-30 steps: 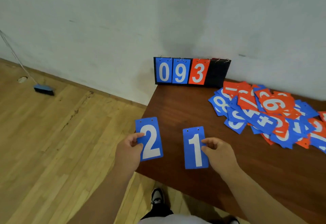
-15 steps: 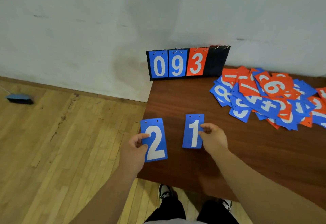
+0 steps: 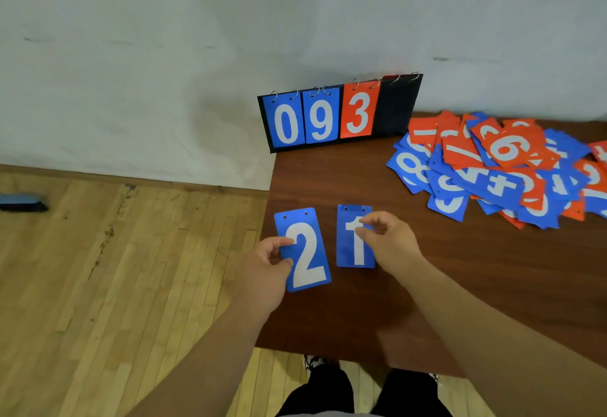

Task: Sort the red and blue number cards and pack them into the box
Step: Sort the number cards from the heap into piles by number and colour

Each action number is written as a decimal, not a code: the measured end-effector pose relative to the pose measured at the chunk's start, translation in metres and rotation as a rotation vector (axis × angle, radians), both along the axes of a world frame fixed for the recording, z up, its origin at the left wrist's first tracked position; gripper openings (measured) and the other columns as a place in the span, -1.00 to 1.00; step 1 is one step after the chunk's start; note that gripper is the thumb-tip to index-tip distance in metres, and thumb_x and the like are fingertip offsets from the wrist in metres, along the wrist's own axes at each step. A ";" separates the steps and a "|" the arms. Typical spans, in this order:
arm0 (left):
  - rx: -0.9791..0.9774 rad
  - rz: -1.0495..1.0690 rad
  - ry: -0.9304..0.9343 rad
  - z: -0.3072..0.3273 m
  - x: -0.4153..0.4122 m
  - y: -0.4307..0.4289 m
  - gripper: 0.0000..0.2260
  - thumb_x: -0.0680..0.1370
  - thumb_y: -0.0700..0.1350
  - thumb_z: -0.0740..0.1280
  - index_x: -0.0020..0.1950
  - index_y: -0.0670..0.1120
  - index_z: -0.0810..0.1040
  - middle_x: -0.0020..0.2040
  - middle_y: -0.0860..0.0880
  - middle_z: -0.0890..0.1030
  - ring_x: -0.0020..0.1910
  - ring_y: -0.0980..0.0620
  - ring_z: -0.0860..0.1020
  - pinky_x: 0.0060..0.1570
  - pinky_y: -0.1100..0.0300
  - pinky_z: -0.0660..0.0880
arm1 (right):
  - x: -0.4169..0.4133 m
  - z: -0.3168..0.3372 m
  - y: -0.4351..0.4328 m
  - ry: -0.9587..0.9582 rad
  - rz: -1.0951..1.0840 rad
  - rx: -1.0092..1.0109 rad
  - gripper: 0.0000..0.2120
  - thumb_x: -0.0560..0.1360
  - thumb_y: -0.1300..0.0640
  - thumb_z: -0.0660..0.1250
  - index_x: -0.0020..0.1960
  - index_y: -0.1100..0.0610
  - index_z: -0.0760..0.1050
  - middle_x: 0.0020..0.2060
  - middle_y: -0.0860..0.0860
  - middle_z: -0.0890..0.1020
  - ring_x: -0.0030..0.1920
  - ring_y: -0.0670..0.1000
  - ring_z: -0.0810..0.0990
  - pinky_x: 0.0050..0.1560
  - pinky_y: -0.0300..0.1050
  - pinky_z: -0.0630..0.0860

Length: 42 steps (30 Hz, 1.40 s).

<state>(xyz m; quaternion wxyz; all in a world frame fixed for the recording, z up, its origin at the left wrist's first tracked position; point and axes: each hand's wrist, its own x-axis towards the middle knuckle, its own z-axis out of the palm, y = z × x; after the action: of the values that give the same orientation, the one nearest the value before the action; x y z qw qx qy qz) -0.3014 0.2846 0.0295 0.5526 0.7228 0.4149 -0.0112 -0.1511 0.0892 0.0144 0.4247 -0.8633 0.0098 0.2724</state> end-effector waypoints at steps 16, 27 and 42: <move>0.574 -0.814 0.077 -0.034 0.084 -0.046 -0.42 0.61 0.11 0.36 0.59 0.15 0.25 0.54 0.07 0.32 0.51 0.00 0.28 0.46 0.01 0.33 | 0.022 -0.008 -0.093 -0.046 -0.127 -0.094 -0.74 0.59 0.20 0.37 0.24 -0.01 0.60 -0.06 -0.08 0.62 -0.12 -0.09 0.59 -0.18 -0.29 0.51; 0.783 -1.055 0.305 -0.076 0.073 -0.055 -0.36 0.61 0.34 0.14 0.62 0.27 -0.05 0.67 0.06 -0.11 0.63 -0.16 -0.14 0.55 -0.24 -0.01 | 0.011 -0.049 -0.096 -0.259 0.356 -0.677 -0.47 0.62 -0.14 0.24 0.57 -0.16 0.24 0.56 -0.02 0.16 0.52 0.11 0.16 0.42 0.06 0.34; 0.748 -1.035 0.333 -0.076 0.075 -0.061 -0.37 0.63 0.29 0.17 0.62 0.27 -0.04 0.67 0.09 -0.14 0.64 -0.15 -0.20 0.56 -0.25 -0.06 | -0.001 -0.049 -0.098 -0.310 0.440 -0.695 -0.43 0.63 -0.22 0.17 0.59 -0.23 0.13 0.59 0.00 0.16 0.56 0.11 0.12 0.40 0.16 0.34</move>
<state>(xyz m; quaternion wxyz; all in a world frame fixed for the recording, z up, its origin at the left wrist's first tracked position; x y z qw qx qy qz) -0.2260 0.2235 -0.0462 0.1158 0.9608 0.0695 -0.2422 -0.1520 -0.0086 -0.0343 0.0373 -0.9671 -0.1471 0.2042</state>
